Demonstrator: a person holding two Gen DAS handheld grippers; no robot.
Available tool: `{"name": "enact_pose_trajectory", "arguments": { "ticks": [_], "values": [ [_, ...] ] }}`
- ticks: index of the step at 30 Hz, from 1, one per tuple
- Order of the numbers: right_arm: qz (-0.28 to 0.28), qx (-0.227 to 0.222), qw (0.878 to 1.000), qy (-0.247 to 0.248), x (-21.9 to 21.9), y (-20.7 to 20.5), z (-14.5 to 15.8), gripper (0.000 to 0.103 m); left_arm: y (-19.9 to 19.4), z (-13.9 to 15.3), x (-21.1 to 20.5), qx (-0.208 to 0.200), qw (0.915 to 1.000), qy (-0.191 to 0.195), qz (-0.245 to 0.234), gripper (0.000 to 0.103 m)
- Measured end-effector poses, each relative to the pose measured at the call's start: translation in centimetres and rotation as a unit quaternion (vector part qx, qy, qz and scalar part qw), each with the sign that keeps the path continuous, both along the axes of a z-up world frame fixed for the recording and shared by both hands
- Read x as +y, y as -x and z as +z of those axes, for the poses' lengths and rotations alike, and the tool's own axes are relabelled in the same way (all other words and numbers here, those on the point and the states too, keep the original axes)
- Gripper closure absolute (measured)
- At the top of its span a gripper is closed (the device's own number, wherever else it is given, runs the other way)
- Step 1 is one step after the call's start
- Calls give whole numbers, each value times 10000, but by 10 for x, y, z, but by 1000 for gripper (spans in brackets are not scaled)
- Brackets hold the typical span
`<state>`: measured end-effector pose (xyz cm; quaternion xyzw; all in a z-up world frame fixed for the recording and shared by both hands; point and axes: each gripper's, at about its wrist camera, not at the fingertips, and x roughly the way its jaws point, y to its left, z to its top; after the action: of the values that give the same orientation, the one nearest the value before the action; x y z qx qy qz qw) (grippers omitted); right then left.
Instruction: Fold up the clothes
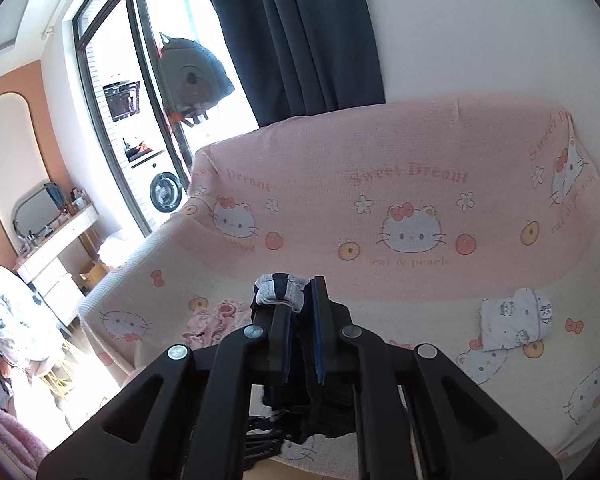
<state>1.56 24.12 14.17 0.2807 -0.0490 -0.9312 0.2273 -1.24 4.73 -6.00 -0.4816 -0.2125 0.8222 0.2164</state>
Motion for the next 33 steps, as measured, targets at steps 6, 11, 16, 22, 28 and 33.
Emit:
{"name": "enact_pose_trajectory", "arguments": {
  "ticks": [6, 11, 16, 22, 28, 33],
  "values": [
    [-629, -517, 9955, -495, 39, 23, -29, 95, 4, 85, -33, 1379, 9887, 473, 336, 99],
    [-767, -489, 9956, -243, 57, 22, -24, 95, 0, 165, -53, 2351, 9692, 561, 463, 99],
    [-784, -330, 9962, -195, 58, 15, -15, 95, -9, 188, -69, 2429, 9658, 707, 561, 99],
    [-588, -1074, 9921, -255, 59, 34, -63, 94, 38, 99, -72, 1203, 9852, 1180, 298, 99],
    [-673, -1223, 9902, -57, 61, 89, -65, 94, 72, 145, -67, 1953, 9692, 1454, 375, 99],
    [-678, 209, 9973, 175, 56, 74, 17, 94, 52, 220, -66, 3016, 9367, 1691, 557, 99]
  ]
}}
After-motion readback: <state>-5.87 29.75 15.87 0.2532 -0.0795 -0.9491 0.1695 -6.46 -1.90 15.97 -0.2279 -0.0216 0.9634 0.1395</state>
